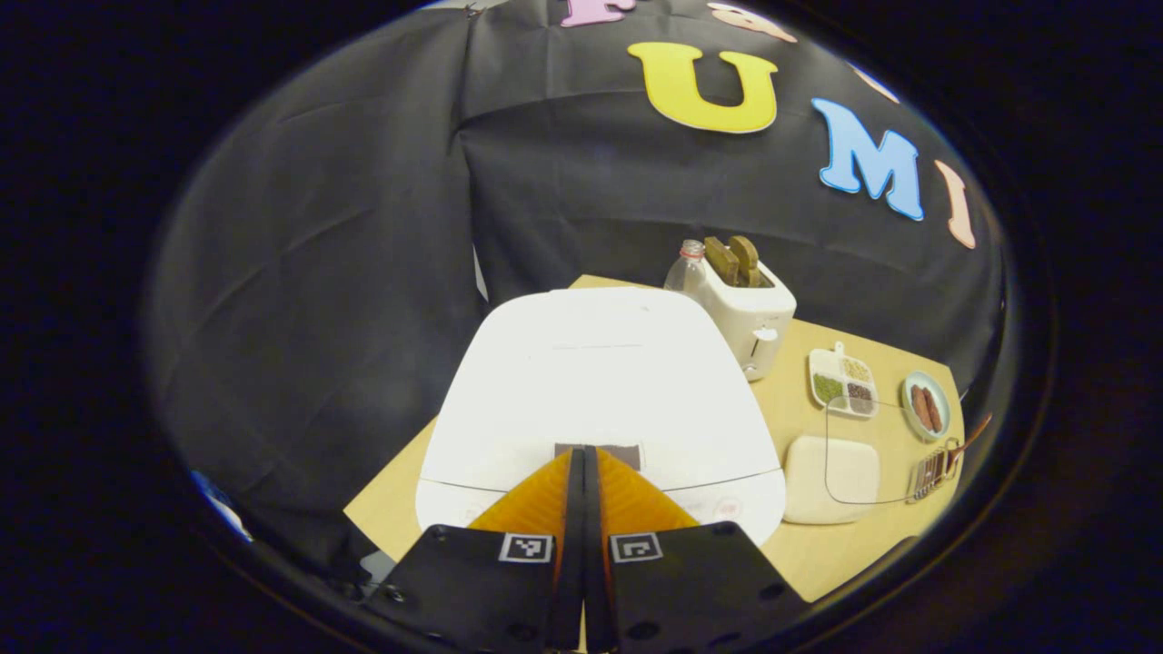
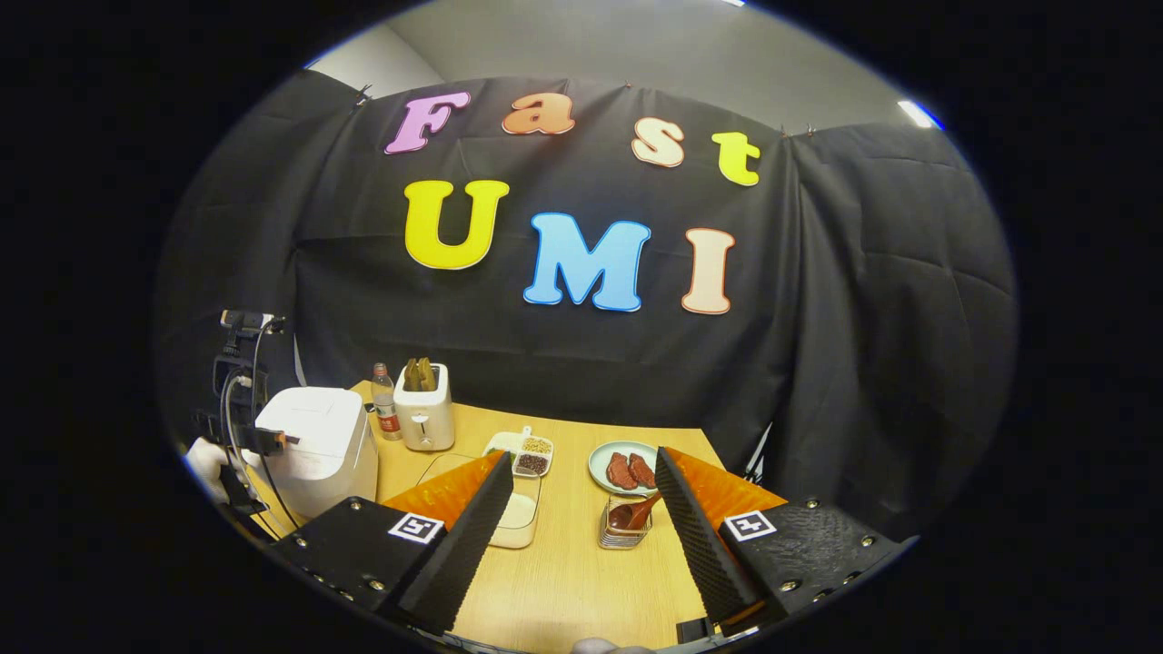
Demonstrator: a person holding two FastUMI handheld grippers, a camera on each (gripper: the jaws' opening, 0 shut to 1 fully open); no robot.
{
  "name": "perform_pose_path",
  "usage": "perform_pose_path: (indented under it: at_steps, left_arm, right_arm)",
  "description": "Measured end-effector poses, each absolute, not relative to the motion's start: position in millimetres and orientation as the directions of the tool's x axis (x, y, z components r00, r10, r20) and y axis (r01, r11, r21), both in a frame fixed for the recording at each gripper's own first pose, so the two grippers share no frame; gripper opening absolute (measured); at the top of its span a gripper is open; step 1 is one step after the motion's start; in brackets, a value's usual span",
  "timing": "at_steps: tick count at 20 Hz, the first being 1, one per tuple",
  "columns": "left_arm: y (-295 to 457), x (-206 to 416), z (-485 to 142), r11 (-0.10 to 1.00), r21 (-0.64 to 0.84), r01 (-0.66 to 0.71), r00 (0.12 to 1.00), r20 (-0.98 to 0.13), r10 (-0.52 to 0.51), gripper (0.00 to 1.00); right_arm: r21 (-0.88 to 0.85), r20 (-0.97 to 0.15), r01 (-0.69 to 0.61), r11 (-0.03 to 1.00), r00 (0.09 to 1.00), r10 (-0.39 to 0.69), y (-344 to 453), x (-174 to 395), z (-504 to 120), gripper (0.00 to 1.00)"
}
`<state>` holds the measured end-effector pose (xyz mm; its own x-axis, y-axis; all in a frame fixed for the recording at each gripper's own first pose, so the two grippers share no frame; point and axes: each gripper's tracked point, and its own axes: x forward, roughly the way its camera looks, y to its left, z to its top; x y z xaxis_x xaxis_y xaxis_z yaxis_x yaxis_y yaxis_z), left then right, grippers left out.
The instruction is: Close the left gripper, press the button to open the rice cooker; take a wooden spoon from the chopstick holder with the right hand, scoop a spoonful of rice and pour it into the rice cooker, then put the wooden spoon back into the chopstick holder.
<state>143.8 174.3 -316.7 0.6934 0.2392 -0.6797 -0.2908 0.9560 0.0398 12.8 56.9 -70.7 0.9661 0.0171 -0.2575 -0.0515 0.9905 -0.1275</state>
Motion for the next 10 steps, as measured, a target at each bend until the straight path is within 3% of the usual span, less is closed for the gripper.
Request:
perform_pose_path:
  at_steps: [10]
  left_arm:
    - [178.0, 150.6, -316.5, 0.962, -0.016, -0.272, 0.603, -0.782, 0.158, 0.10]
  right_arm:
    - [-0.083, -0.247, -0.061, 0.995, 0.968, 0.039, 64.0, 15.3, -71.9, 0.96]
